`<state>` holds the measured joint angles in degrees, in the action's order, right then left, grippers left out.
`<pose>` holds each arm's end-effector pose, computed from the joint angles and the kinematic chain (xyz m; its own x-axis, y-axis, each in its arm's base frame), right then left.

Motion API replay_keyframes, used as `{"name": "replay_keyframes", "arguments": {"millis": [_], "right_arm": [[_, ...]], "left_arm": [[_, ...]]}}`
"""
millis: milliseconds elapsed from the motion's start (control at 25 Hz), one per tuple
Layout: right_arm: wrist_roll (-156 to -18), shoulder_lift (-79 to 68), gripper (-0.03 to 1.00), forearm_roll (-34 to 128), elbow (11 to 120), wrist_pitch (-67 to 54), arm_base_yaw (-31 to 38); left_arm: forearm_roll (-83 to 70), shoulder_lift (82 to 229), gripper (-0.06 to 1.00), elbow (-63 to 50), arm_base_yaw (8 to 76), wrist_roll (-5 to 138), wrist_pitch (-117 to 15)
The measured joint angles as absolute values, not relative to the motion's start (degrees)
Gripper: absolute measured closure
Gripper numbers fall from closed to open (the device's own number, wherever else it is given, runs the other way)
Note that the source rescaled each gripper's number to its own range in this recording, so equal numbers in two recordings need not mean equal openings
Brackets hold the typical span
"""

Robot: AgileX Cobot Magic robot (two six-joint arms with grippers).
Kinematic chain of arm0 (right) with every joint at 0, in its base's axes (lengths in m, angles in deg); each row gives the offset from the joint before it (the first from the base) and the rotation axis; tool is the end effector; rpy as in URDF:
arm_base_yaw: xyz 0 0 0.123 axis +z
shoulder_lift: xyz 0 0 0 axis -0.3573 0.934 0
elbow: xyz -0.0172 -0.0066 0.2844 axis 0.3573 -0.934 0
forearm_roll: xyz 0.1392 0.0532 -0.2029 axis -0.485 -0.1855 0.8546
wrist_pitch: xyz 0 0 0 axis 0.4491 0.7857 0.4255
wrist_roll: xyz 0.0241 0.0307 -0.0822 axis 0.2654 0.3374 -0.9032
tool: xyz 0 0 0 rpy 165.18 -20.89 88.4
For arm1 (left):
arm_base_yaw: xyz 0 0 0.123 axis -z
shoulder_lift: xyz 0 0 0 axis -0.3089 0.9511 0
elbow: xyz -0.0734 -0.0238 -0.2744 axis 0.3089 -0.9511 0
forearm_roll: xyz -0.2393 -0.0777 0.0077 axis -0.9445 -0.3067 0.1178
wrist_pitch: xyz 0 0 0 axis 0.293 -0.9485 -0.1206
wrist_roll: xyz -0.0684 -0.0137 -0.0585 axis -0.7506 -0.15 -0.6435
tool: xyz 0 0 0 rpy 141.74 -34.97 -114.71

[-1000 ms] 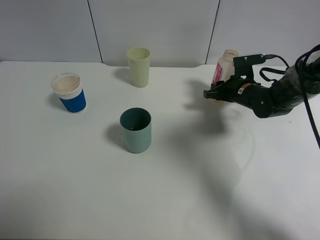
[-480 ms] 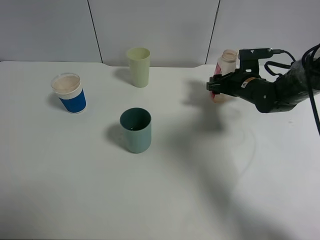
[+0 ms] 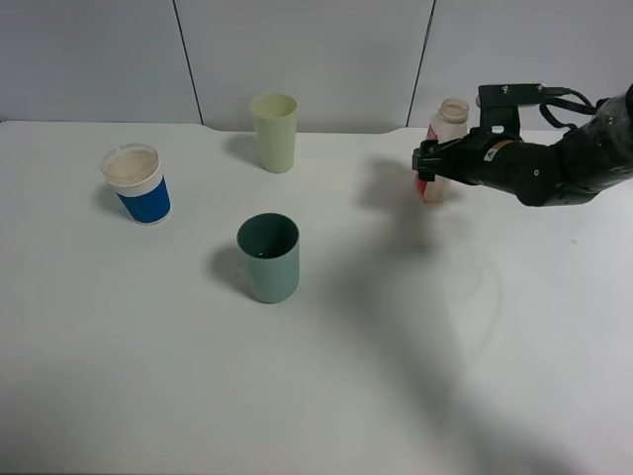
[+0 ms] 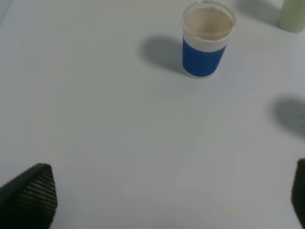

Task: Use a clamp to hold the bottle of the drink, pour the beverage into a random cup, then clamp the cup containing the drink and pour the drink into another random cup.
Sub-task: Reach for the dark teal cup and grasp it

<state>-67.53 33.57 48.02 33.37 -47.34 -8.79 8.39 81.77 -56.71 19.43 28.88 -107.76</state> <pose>0.3638 0.0722 0.1250 -0.4551 -0.0584 -0.8885 -0.1367 0.9906 0.0049 -0.0072 0.0022 0.2814 -0.4345 -0.0393 -0.8998 -0.0162 0.9992 -0.0358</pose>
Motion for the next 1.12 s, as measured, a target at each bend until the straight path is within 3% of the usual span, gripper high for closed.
{"name": "replay_keyframes", "arguments": {"millis": [1120], "right_arm": [[-74.6, 8.4, 0.2, 46.7, 33.3, -25.5, -8.7]], "left_arm": [[8.4, 81.8, -0.05, -56.7, 19.4, 28.9, -107.8]]}}
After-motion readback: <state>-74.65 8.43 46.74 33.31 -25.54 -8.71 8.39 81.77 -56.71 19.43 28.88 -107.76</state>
